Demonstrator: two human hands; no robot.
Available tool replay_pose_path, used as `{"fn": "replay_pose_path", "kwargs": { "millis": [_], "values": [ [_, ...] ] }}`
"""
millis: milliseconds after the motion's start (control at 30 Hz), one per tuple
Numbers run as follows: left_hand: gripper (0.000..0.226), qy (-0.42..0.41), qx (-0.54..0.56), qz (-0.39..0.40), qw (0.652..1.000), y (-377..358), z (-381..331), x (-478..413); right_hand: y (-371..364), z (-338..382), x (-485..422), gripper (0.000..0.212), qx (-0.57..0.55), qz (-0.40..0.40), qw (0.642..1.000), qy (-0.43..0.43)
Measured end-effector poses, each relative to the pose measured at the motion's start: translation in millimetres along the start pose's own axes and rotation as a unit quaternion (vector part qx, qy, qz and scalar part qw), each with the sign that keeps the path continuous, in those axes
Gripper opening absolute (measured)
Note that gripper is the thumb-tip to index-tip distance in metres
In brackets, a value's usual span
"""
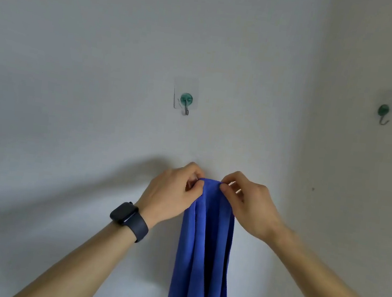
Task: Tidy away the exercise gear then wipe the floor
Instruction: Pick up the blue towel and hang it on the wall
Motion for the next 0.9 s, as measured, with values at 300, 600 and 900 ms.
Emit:
{"fn": "replay_pose_path", "kwargs": {
  "millis": [300,600,900],
  "values": [
    [0.027,-0.158,-0.261,-0.065,0.95,54,14,-39,5,10,-64,0.009,0.086,-0.108,0.979,0.15],
    [0.025,-0.205,-0.381,-0.267,0.861,111,5,-91,36,60,-141,0.018,0.121,-0.192,0.96,0.167],
    [0.026,-0.128,-0.345,-0.278,0.887,87,21,-98,1,59,-154,0.013,0.16,-0.15,0.967,0.128]
  ]
}}
Point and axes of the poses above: each hand's wrist, its own x-axis away from the middle knuckle, its own y-axis out of the back of the hand, z = x × y, the point moved 3 cm from there along -x, towards the middle knuckle, and after that the axes turned 9 degrees about x, right-handed, at the moved point
